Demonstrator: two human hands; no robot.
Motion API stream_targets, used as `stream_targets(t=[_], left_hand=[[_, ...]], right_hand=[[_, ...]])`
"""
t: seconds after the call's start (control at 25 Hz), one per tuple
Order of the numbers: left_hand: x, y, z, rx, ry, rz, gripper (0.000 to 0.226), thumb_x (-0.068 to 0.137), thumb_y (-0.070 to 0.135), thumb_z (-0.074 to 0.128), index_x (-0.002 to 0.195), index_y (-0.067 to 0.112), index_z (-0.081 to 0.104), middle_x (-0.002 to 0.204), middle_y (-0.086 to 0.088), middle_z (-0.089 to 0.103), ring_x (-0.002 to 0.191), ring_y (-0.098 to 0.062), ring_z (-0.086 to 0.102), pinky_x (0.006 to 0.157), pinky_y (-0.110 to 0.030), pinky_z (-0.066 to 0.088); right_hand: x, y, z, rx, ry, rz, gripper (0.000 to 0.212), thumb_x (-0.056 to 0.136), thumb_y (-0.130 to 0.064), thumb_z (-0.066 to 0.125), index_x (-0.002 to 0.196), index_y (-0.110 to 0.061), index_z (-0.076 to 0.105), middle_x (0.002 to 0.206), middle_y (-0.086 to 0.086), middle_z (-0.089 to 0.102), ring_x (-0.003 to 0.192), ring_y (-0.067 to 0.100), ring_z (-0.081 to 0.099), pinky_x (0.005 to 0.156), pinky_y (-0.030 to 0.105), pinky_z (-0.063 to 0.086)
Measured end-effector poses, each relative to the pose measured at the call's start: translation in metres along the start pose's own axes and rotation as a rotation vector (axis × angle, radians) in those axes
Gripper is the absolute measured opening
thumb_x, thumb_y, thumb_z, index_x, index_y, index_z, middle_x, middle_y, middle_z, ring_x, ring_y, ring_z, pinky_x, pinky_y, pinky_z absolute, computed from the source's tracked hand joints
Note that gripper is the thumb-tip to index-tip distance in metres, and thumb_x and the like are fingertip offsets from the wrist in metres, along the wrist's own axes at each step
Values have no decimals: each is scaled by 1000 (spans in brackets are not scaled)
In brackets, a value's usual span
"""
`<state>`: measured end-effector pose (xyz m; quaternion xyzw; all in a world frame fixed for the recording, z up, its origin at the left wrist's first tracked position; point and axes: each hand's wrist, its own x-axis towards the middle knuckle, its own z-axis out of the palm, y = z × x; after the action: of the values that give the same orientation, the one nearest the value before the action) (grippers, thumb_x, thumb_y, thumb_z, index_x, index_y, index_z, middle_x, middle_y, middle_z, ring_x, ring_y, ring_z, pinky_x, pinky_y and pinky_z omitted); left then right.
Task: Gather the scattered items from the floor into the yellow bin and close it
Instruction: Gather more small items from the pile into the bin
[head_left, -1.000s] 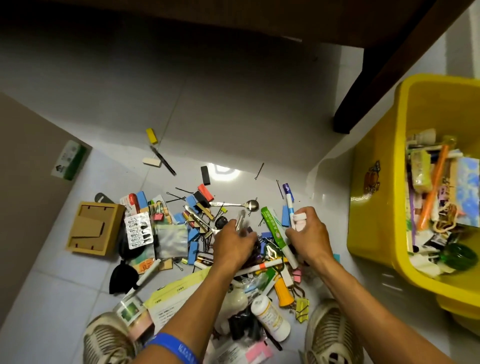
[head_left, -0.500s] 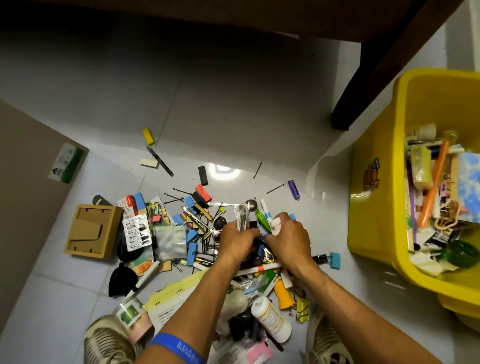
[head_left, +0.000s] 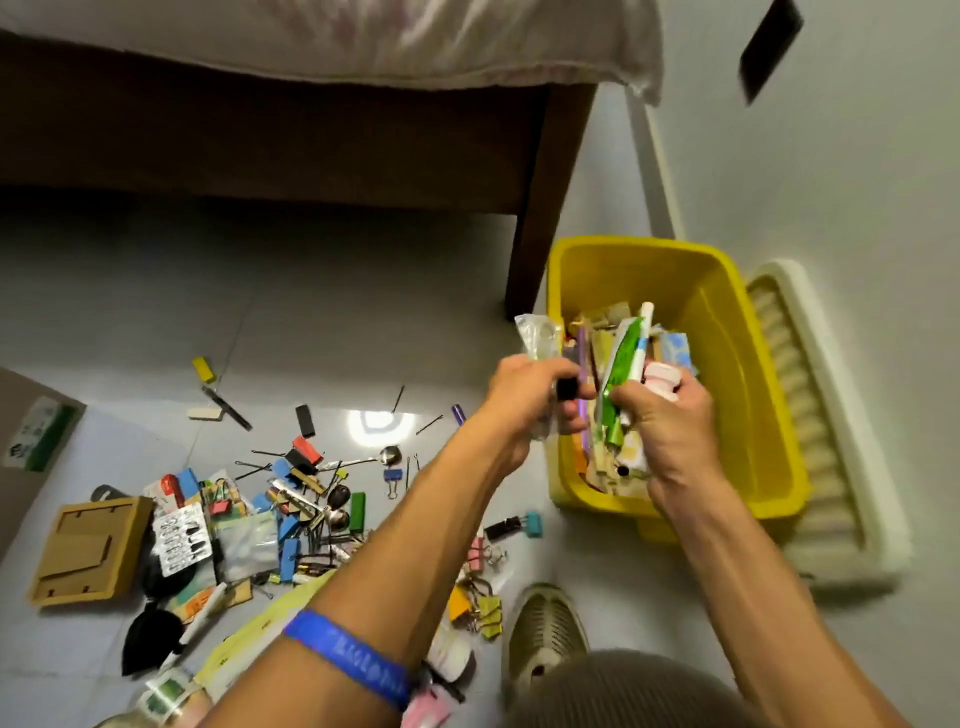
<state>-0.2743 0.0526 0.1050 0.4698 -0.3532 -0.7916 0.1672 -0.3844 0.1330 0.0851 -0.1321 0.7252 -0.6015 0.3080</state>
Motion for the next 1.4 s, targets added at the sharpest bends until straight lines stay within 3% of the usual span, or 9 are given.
stream_targets(t=[0.12, 0.2, 0.36, 0.6, 0.76, 0.88, 1.08, 1.28, 1.4], left_hand=[[-3, 5, 28, 216, -58, 124, 31, 97, 49, 49, 92, 26, 69, 80, 10, 69, 71, -7, 65, 63, -24, 51], [-3, -2, 9, 334, 93, 228, 29, 96, 52, 48, 80, 37, 66, 83, 17, 65, 81, -4, 63, 66, -24, 50], [2, -59, -85, 277, 337, 138, 22, 96, 28, 54, 115, 26, 65, 107, 2, 67, 95, -12, 64, 82, -32, 53], [13, -152, -184, 606, 511, -99, 28, 92, 14, 58, 120, 18, 61, 99, 3, 67, 73, -3, 58, 56, -19, 41], [25, -172, -211, 939, 714, 5, 27, 86, 11, 63, 112, 13, 59, 110, -5, 60, 92, -18, 54, 73, -27, 42], [27, -177, -226, 967, 684, 47, 33, 81, 6, 66, 109, 16, 51, 104, -5, 58, 85, -18, 50, 66, -28, 41], [37, -170, -228, 876, 630, -22, 16, 86, 15, 53, 101, 14, 56, 93, -6, 62, 81, -23, 58, 67, -34, 48], [35, -169, -219, 682, 499, -136, 18, 85, 26, 49, 69, 19, 44, 66, 1, 46, 58, -16, 43, 54, -30, 32], [37, -168, -211, 761, 445, -39, 31, 91, 34, 41, 65, 19, 48, 63, 2, 51, 60, -18, 48, 54, -30, 34]], right_hand=[[14, -9, -29, -547, 63, -110, 49, 84, -25, 72, 129, -19, 52, 132, 9, 58, 114, 24, 56, 96, 46, 49], [7, -5, -30, -752, 51, -346, 55, 91, -29, 65, 140, -15, 44, 143, 8, 47, 131, 25, 42, 108, 47, 39], [-35, 34, 6, -600, -117, -787, 23, 89, -8, 54, 111, -10, 63, 111, 6, 64, 104, 19, 58, 89, 35, 51], [-53, 159, 47, -1095, -637, -360, 36, 90, -9, 56, 122, -23, 57, 126, -4, 57, 111, 16, 52, 91, 32, 47], [-32, 204, 40, -1471, -730, -335, 40, 89, -14, 57, 127, -26, 49, 126, -1, 51, 110, 19, 44, 91, 33, 41], [-23, 208, 46, -1457, -727, -409, 28, 89, -18, 57, 116, -26, 55, 112, -3, 58, 101, 17, 49, 88, 32, 41], [-13, 201, 77, -976, -557, -136, 19, 84, -15, 58, 90, -26, 43, 90, -4, 53, 78, 16, 53, 62, 30, 44], [-19, 205, 107, -1244, -900, -188, 18, 86, -29, 58, 94, -24, 44, 94, -3, 54, 77, 18, 55, 67, 34, 46], [-27, 219, 100, -1247, -815, -277, 16, 93, -33, 55, 101, -23, 47, 98, 0, 58, 80, 20, 55, 69, 32, 44]])
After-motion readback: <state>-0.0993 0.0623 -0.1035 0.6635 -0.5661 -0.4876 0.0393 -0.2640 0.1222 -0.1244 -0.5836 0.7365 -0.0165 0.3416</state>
